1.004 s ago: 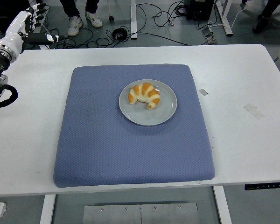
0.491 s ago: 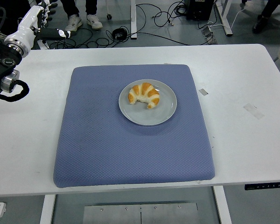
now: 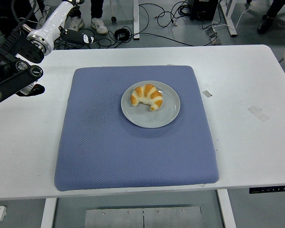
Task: Place the bread on the table
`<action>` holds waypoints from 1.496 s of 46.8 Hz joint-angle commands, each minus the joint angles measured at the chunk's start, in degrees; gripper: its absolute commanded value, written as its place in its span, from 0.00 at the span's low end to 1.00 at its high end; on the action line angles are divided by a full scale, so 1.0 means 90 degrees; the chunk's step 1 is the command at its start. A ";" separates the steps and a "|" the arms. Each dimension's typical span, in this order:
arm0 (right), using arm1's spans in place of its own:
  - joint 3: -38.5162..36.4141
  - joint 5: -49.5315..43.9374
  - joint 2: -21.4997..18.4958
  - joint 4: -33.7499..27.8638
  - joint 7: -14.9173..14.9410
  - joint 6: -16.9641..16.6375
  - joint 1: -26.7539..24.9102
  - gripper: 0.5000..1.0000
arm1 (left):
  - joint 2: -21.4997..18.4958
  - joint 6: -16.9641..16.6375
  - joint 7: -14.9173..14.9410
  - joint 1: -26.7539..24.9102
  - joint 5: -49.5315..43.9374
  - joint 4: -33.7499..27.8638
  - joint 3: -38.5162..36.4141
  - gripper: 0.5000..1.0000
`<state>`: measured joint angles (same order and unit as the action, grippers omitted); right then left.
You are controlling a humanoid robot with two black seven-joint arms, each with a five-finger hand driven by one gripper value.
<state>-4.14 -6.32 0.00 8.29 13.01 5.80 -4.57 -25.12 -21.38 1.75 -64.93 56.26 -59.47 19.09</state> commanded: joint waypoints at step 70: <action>0.0002 -0.0001 0.0000 0.0007 0.0000 0.0000 0.0000 1.00 | 0.1267 0.0569 0.0352 0.0065 0.1268 -0.0179 -0.0979 0.93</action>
<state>-4.16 -6.33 0.00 8.30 13.01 5.80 -4.56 -14.07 -16.72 4.57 -64.36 67.67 -61.08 10.36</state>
